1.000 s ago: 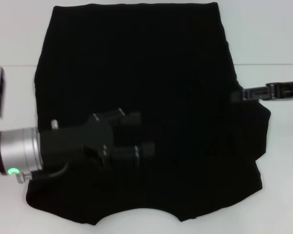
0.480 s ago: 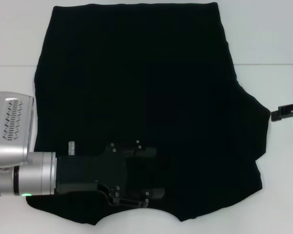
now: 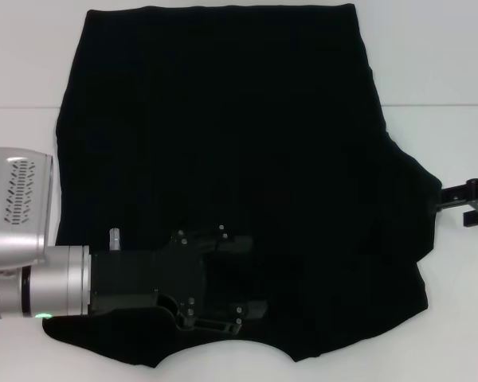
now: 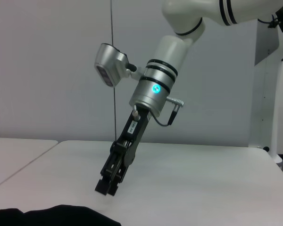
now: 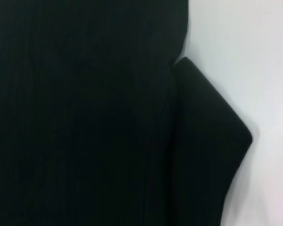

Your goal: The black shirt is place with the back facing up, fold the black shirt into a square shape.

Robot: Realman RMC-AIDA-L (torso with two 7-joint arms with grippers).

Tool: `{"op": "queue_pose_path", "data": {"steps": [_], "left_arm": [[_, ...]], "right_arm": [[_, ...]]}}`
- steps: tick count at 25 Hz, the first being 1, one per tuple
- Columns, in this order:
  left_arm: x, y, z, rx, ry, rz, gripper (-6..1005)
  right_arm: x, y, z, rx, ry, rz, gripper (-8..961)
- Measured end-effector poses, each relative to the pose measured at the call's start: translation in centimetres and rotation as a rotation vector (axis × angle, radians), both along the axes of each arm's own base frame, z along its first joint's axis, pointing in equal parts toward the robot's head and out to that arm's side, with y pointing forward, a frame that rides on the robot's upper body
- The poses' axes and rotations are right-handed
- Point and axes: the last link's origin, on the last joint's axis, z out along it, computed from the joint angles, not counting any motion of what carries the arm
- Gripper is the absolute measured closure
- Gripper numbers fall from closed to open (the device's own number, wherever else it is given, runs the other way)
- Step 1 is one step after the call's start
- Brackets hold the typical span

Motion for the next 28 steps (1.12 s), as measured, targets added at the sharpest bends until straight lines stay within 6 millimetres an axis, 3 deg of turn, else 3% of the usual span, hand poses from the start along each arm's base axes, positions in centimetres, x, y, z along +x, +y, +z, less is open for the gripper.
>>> {"op": "queue_pose_path", "data": {"steps": [6, 13, 24, 28], "left_arm": [[-0.1, 0.3, 0.0, 0.012, 0.007, 0.016, 124], [-0.3, 0.4, 0.2, 0.025, 0.002, 0.03, 124], [-0.4, 0.6, 0.4, 0.029, -0.001, 0.044, 125], [-0.4, 0.6, 0.5, 0.035, -0.005, 0.049, 125]], "right_arm": [[-0.3, 0.6, -2.1, -0.005, -0.04, 0.017, 109], [0.0, 0.9, -2.6, 0.024, -0.054, 0.01, 112], [-0.1, 1.1, -3.8, 0.031, -0.057, 0.012, 536], [-0.1, 1.2, -4.1, 0.045, -0.066, 0.018, 607]]}}
